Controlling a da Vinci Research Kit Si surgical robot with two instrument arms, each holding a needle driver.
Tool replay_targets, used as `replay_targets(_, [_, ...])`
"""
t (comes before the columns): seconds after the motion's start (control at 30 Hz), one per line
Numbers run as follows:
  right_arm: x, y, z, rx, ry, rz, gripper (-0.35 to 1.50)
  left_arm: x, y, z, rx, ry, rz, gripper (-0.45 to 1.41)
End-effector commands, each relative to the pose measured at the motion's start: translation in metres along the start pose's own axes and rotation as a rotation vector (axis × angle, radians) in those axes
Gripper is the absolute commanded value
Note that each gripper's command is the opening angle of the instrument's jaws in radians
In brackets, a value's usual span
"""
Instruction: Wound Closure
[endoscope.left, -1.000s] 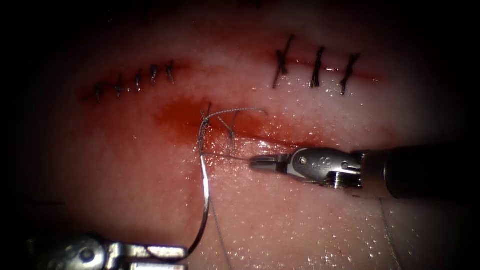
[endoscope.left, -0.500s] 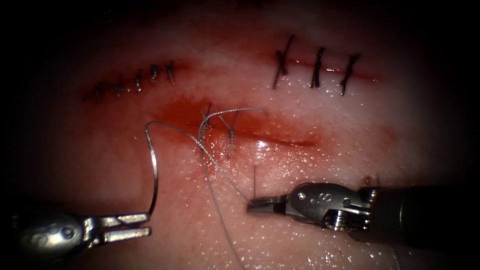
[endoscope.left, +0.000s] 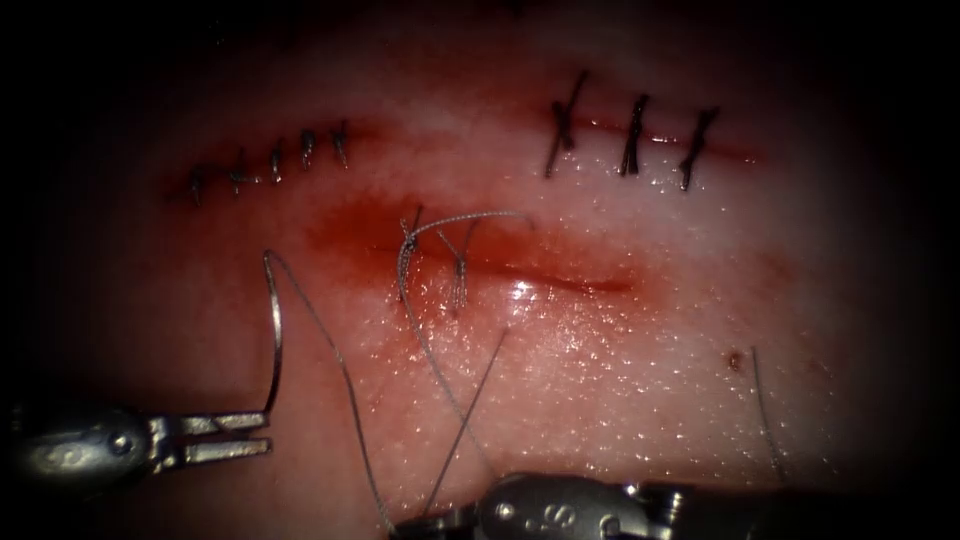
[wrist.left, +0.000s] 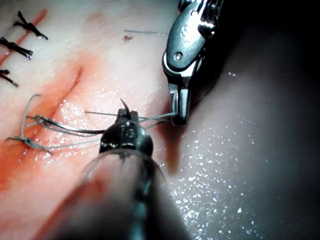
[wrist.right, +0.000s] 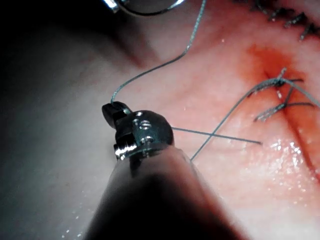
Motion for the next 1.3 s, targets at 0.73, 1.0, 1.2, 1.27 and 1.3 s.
replay_targets(0.73, [-0.003, 0.0127, -0.0046, -0.268, 0.098, -0.328, 0.88, -0.0029, -0.0032, -0.0021, 0.122, -0.093, 0.042, -0.45])
replay_targets(1.0, [-0.0055, 0.0173, -0.0037, -0.305, 0.058, -0.302, 0.89, -0.0036, -0.0043, -0.0017, 0.14, -0.084, 0.037, -0.45])
replay_targets(1.2, [-0.0062, 0.0182, -0.0027, -0.319, 0.056, -0.297, 0.88, -0.004, -0.0047, -0.0011, 0.148, -0.087, 0.038, -0.45])
replay_targets(1.27, [-0.0063, 0.0181, -0.0023, -0.322, 0.054, -0.293, 0.51, -0.004, -0.0048, -0.001, 0.152, -0.089, 0.037, -0.45])
replay_targets(1.3, [-0.0063, 0.0181, -0.0021, -0.315, 0.055, -0.294, 0.24, -0.0039, -0.0048, -0.0009, 0.152, -0.085, 0.036, -0.45])
